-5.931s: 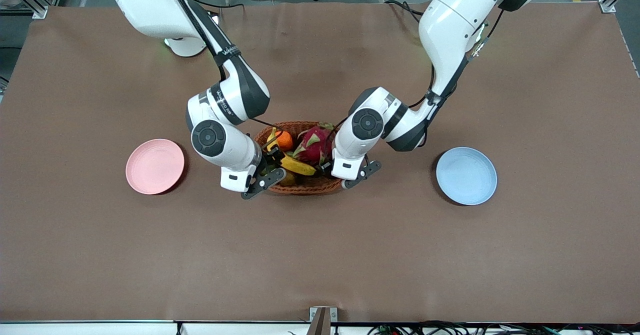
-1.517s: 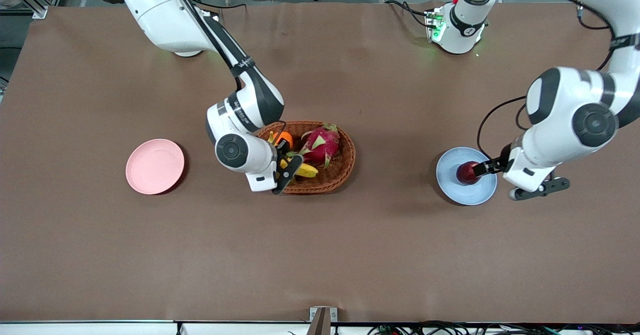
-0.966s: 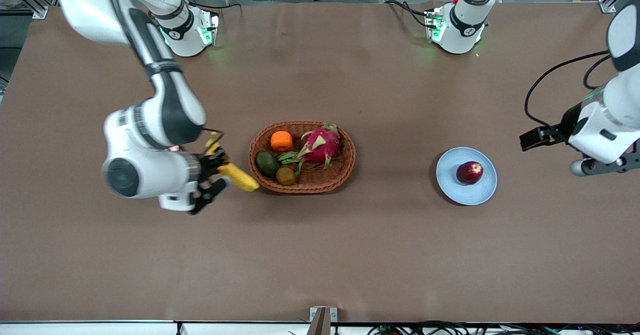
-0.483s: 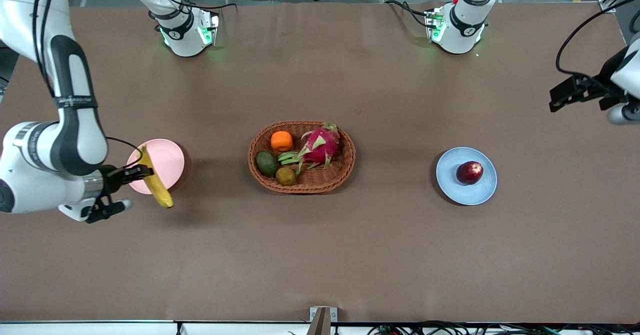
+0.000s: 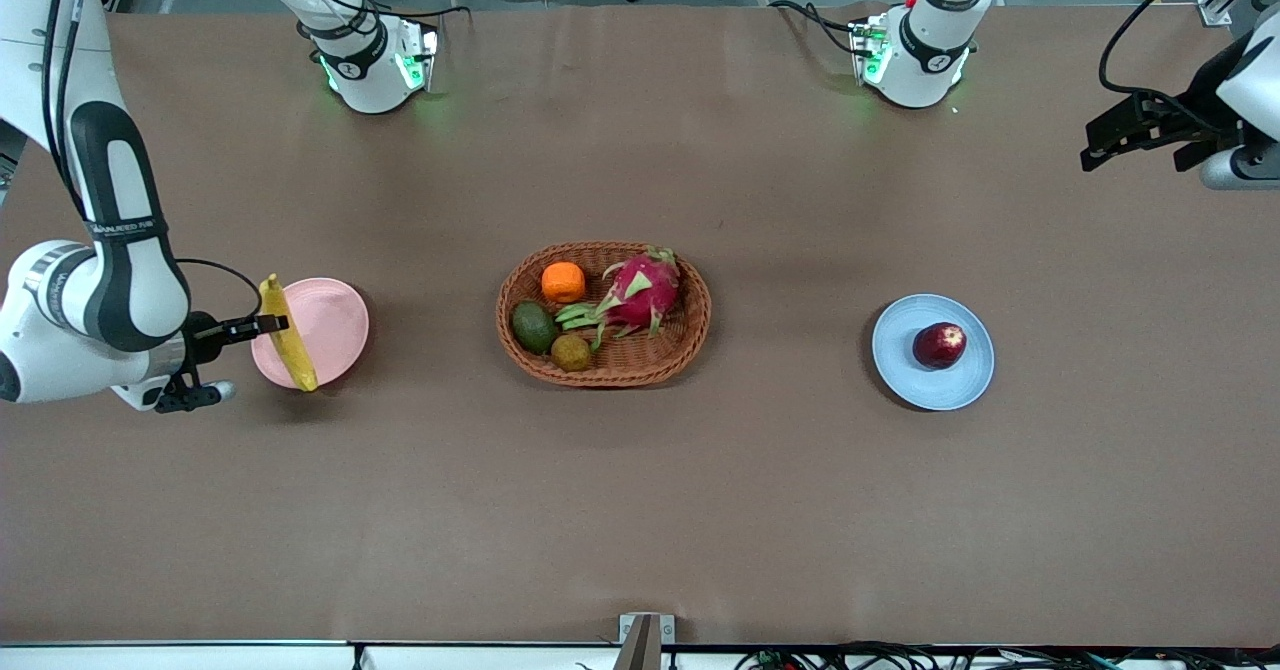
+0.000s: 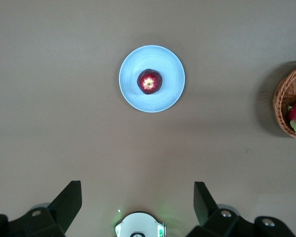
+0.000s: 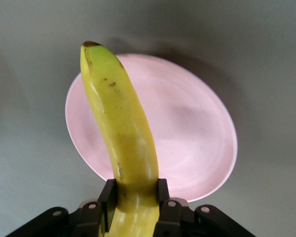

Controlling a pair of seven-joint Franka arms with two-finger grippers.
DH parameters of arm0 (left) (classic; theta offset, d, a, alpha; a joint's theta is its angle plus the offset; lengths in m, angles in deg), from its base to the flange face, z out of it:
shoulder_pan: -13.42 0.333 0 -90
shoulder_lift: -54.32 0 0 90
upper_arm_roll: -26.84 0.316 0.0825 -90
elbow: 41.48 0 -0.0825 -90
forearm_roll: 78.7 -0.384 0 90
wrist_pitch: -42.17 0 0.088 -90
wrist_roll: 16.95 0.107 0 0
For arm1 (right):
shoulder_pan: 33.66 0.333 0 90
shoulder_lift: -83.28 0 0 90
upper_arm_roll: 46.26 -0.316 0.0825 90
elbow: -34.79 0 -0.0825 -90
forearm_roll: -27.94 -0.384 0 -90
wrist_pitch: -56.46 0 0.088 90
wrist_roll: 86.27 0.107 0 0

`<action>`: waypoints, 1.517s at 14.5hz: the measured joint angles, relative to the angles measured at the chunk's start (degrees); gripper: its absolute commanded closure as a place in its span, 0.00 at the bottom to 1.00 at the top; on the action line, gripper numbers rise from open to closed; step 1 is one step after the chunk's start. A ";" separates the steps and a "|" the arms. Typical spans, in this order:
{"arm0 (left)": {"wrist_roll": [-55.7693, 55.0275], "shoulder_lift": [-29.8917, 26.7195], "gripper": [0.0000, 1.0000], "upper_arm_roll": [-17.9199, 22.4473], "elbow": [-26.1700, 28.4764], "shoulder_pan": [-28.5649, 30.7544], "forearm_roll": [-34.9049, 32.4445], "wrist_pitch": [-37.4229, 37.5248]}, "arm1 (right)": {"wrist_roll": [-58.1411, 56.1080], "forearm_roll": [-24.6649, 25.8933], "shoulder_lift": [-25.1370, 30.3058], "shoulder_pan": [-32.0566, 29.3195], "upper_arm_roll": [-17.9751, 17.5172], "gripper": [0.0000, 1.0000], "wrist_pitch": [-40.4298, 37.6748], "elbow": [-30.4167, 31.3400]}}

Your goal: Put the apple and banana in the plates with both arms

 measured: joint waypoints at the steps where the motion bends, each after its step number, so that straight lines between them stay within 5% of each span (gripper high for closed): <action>1: 0.00 -0.30 0.00 0.71 0.55 -1.23 0.00 -0.25 | 0.01 0.00 0.01 0.00 -0.07 0.90 0.42 0.75; 2: -0.03 -0.47 0.00 1.37 0.88 -2.50 0.00 -0.50 | 0.01 0.00 0.01 0.00 -0.12 0.89 0.76 1.52; 3: -0.10 -0.53 0.00 2.33 1.09 -4.07 0.00 -0.59 | 0.01 0.00 0.01 0.01 -0.18 0.77 0.96 2.37; 4: -0.13 -0.55 0.00 3.08 1.30 -5.23 0.00 -0.59 | 0.01 0.00 0.00 0.02 -0.24 0.47 1.12 3.11; 5: -0.14 -0.62 0.00 3.47 1.72 -5.83 0.00 -0.59 | 0.02 0.00 0.00 0.02 -0.28 0.00 1.30 3.56; 11: -0.14 -1.65 0.00 3.90 3.48 -5.87 -1.02 -1.36 | 0.05 -0.06 1.04 0.08 -0.51 0.00 1.26 2.00; 22: -0.10 -1.89 0.00 4.48 3.75 -5.33 -1.25 -3.21 | 15.99 2.41 8.14 3.56 -0.89 0.00 -13.64 -20.50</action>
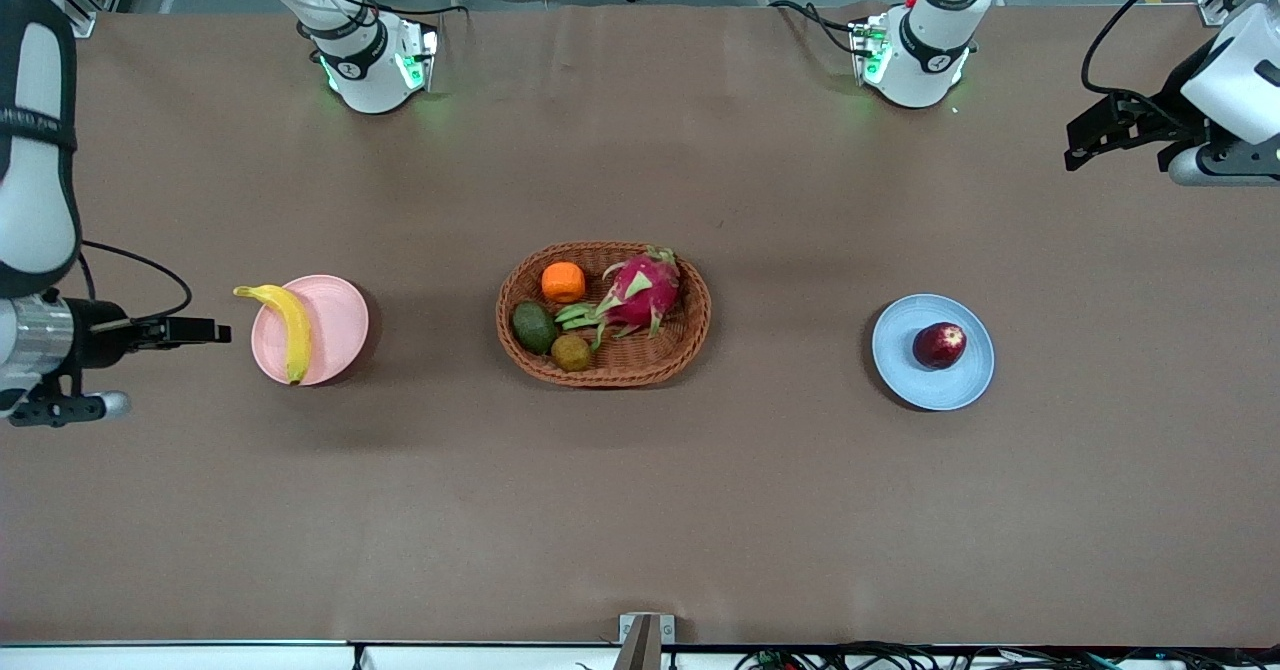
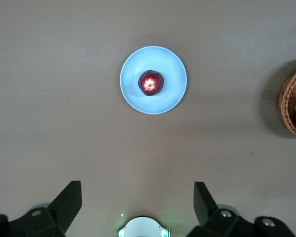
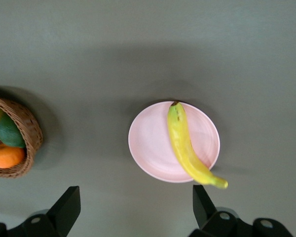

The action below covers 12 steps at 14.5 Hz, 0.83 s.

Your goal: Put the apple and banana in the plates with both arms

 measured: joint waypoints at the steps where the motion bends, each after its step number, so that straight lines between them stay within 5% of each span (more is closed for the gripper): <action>1: 0.06 -0.01 0.00 0.01 0.01 0.26 0.00 -0.19 | 1.71 1.41 1.31 0.86 -0.02 0.00 -1.07 -1.25; 8: 0.10 -0.17 0.00 0.01 0.14 0.63 0.00 -1.15 | 4.54 4.59 4.72 0.61 0.84 0.00 -1.23 -8.58; 12: 0.10 -0.18 0.00 0.01 0.15 0.63 0.00 -1.26 | 5.89 7.04 8.63 0.82 0.44 0.00 -0.88 -7.65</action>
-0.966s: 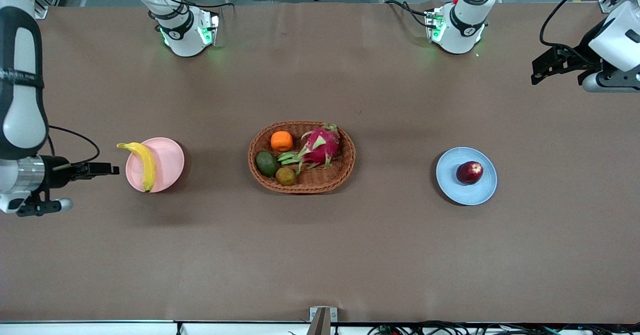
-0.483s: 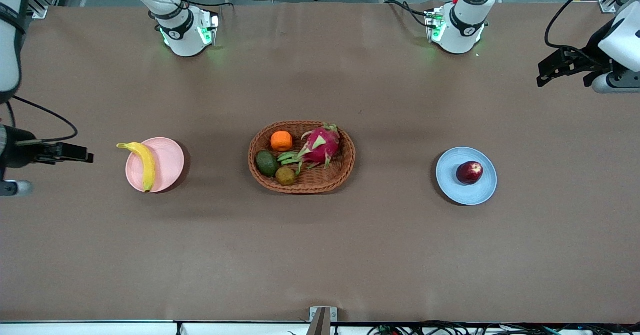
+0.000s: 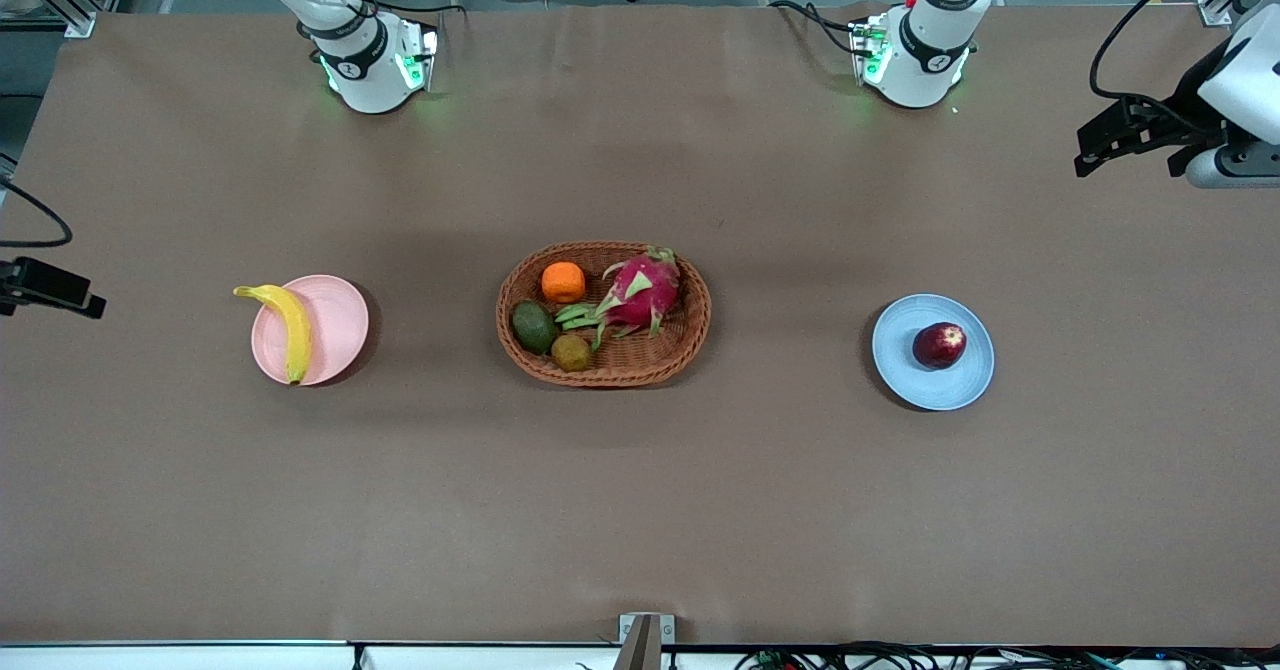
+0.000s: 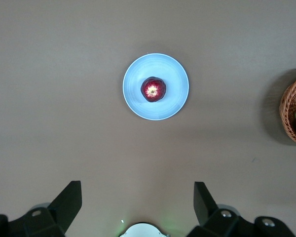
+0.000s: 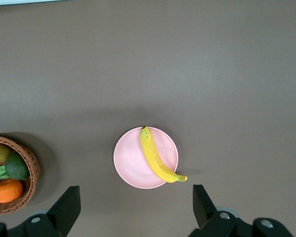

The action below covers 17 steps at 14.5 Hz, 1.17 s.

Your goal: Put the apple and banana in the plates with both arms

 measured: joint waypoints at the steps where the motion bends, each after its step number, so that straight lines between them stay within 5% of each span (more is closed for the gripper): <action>1: 0.00 -0.01 0.00 0.00 0.00 0.00 0.00 -0.02 | 0.08 0.14 1.78 0.06 -0.04 0.00 1.76 2.23; 4: 0.00 -0.14 0.00 -0.06 0.00 0.00 0.00 -0.02 | 0.10 0.35 7.56 0.08 -0.09 0.00 7.17 11.13; 17: -0.04 -0.21 0.00 -0.28 -0.20 0.01 0.00 -0.73 | 0.25 0.47 20.11 0.09 -0.37 0.00 12.29 28.50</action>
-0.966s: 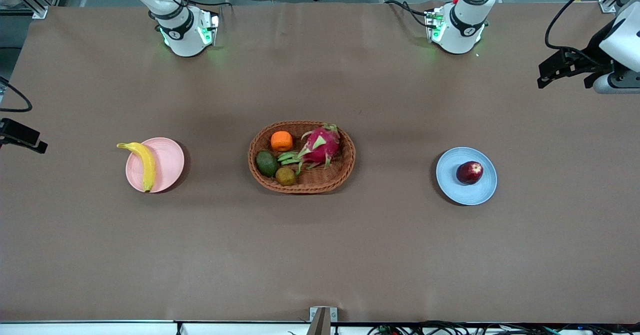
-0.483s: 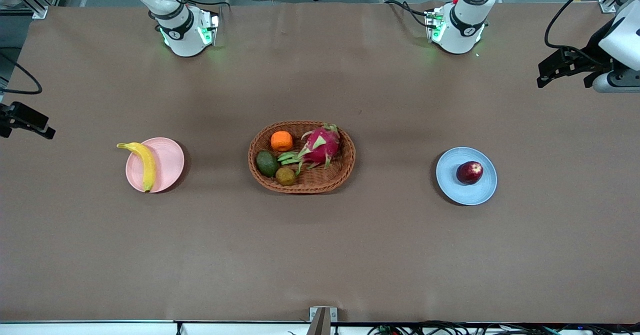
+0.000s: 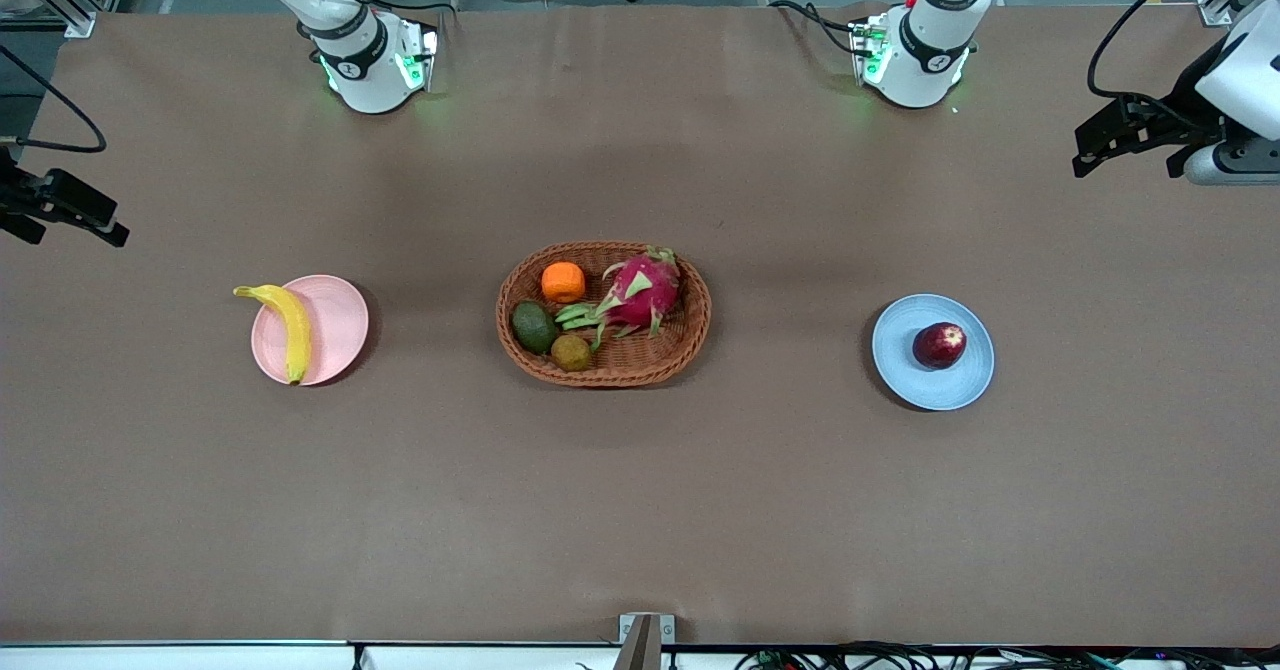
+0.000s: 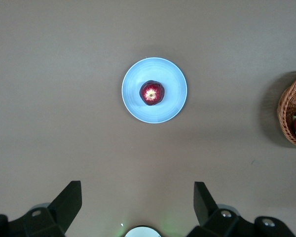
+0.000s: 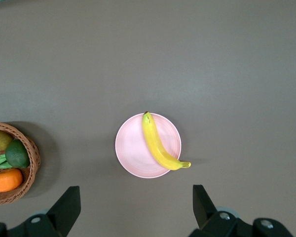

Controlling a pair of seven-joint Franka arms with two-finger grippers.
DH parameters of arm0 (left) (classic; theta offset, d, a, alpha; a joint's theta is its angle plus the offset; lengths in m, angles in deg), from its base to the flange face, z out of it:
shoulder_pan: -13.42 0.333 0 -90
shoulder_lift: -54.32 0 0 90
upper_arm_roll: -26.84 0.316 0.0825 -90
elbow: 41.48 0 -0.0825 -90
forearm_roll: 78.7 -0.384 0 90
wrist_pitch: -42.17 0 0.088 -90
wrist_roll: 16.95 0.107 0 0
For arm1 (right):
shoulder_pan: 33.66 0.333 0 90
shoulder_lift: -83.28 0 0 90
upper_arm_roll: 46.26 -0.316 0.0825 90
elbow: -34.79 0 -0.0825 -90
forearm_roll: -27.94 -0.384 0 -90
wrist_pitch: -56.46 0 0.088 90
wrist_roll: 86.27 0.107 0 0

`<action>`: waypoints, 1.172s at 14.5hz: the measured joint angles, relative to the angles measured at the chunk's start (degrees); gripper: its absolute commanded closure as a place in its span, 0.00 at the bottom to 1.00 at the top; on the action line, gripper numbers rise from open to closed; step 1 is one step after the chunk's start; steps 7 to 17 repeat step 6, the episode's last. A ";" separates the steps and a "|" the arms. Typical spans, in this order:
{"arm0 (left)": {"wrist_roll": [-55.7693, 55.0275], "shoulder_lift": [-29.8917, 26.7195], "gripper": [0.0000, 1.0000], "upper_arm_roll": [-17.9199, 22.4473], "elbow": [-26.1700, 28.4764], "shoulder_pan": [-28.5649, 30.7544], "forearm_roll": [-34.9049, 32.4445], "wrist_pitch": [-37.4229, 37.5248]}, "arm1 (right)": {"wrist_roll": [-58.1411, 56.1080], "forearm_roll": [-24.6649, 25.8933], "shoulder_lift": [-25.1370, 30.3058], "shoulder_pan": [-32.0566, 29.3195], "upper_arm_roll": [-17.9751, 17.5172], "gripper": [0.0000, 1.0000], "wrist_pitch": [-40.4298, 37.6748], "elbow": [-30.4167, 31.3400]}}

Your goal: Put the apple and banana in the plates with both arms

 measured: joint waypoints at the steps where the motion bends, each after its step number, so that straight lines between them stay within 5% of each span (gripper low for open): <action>1: 0.00 0.00 0.00 0.10 -0.21 0.03 0.00 -0.07 | 0.00 0.01 0.04 0.00 -0.02 0.00 0.00 0.00; 17: 0.00 0.02 0.00 0.26 -0.88 0.53 0.00 -0.24 | 0.09 0.06 0.04 0.00 0.03 0.00 0.01 0.00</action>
